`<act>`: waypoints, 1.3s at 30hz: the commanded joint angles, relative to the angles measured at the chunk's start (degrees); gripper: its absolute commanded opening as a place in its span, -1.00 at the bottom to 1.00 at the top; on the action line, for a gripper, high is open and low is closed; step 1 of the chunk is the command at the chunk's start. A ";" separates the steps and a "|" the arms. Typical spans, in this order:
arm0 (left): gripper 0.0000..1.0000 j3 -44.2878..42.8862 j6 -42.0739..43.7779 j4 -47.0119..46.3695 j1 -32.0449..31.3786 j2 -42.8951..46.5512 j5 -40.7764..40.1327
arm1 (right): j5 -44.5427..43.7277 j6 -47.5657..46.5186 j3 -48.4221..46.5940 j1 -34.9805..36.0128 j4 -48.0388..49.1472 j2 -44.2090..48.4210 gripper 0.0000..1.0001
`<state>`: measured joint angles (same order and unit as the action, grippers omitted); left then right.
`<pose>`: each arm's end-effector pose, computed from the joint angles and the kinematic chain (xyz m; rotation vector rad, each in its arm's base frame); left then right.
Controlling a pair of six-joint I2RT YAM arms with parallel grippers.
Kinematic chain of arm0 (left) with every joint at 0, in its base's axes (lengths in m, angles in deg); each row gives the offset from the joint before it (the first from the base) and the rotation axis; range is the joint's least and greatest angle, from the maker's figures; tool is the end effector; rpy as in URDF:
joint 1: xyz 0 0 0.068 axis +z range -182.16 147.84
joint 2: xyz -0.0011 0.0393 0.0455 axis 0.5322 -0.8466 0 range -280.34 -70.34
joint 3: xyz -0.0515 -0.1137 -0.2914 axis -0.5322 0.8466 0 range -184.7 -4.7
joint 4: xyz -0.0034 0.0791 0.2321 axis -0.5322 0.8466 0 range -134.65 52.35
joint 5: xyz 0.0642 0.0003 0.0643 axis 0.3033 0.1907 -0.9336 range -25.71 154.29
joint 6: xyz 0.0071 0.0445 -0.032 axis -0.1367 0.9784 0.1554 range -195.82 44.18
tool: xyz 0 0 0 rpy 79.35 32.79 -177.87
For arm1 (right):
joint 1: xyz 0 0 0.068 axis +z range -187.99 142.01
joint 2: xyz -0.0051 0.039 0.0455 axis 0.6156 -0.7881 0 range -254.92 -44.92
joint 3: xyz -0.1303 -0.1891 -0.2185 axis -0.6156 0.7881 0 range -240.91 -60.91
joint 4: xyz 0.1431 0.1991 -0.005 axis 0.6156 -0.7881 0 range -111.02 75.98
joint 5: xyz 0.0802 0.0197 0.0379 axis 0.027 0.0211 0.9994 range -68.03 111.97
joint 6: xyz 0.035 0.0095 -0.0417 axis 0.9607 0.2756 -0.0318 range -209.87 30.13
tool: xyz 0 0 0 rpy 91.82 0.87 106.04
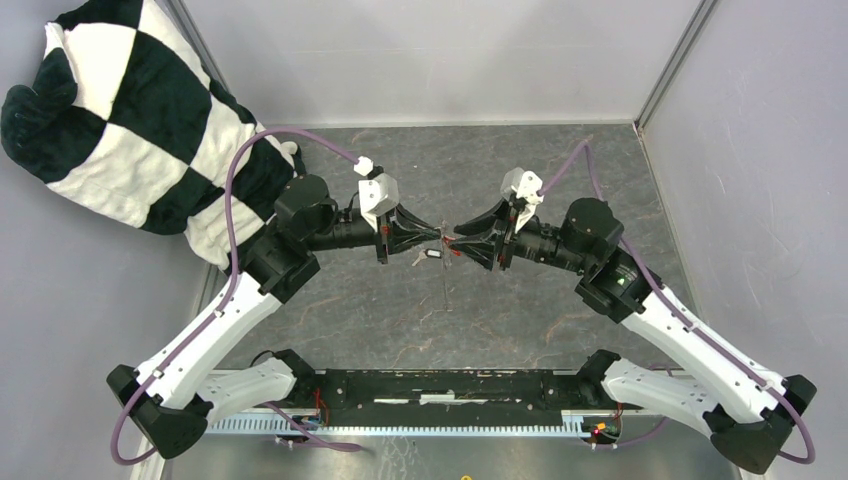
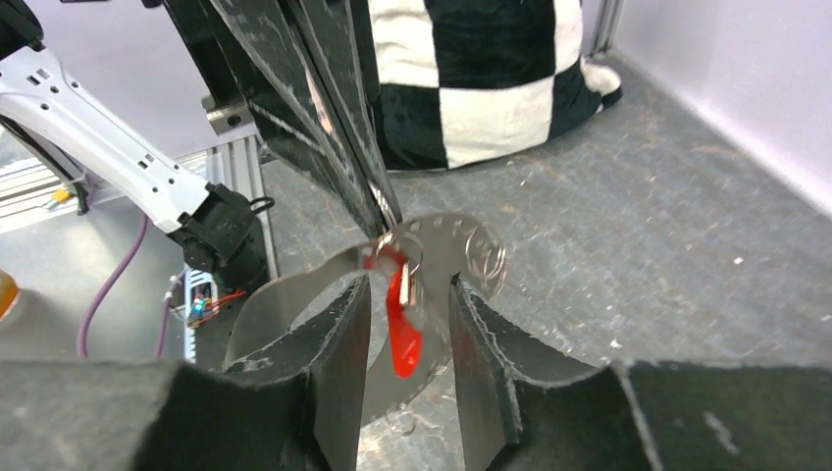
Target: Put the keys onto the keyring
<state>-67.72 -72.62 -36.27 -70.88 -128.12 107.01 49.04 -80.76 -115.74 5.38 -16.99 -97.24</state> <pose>0.1226 -0.1311 0.4503 1.1364 1.2942 -1.0680 0.1068 0.1244 0.4274 -0.8576 1.4520 1.0735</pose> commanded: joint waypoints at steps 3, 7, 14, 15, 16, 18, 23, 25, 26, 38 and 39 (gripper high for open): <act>-0.96 -0.77 -0.21 -3.38 -0.10 1.60 2.54 | 0.54 -6.97 -8.75 -0.18 -4.46 -0.34 -0.07; -0.96 -0.87 -0.71 -3.35 -0.07 1.43 4.15 | 3.84 -7.18 -7.87 -0.16 -0.73 -0.37 -0.08; -0.96 -1.62 -1.52 -3.22 -0.06 1.38 7.10 | 8.35 -7.63 -8.38 -0.23 0.11 -2.80 -0.13; -0.96 -1.66 -1.65 -3.25 -0.05 1.43 7.21 | 8.51 -7.48 -8.13 -0.28 0.09 -2.63 -0.12; -0.96 -1.71 -1.70 -3.26 -0.11 1.44 7.16 | 8.49 -7.22 -7.75 -0.21 0.11 -2.25 -0.09; -0.96 -1.75 -1.56 -3.37 -0.07 1.52 6.74 | 7.84 -6.57 -5.83 -0.22 0.70 -0.47 0.03; -0.96 -1.75 -1.27 -3.58 -0.06 1.70 5.84 | 6.66 -2.91 0.50 -0.28 4.19 4.02 0.16; -0.96 -1.75 -1.27 -3.75 -0.11 1.61 5.69 | 7.77 -1.21 2.47 -0.27 5.75 4.57 0.17; -0.96 -1.79 -1.26 -3.86 -0.07 1.60 5.66 | 8.01 -0.55 3.13 -0.29 6.50 4.59 0.17; -0.96 -2.10 -1.56 -3.86 -0.11 1.88 5.09 | 6.27 3.26 3.97 -0.28 10.28 0.49 -0.29; -0.96 -2.10 -1.54 -3.76 -0.12 1.94 4.97 | 6.05 3.61 4.32 -0.24 11.10 0.72 -0.36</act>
<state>-67.72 -72.67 -36.71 -70.88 -127.57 112.36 56.39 -78.77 -111.28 5.34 -10.25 -97.11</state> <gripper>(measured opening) 0.034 0.373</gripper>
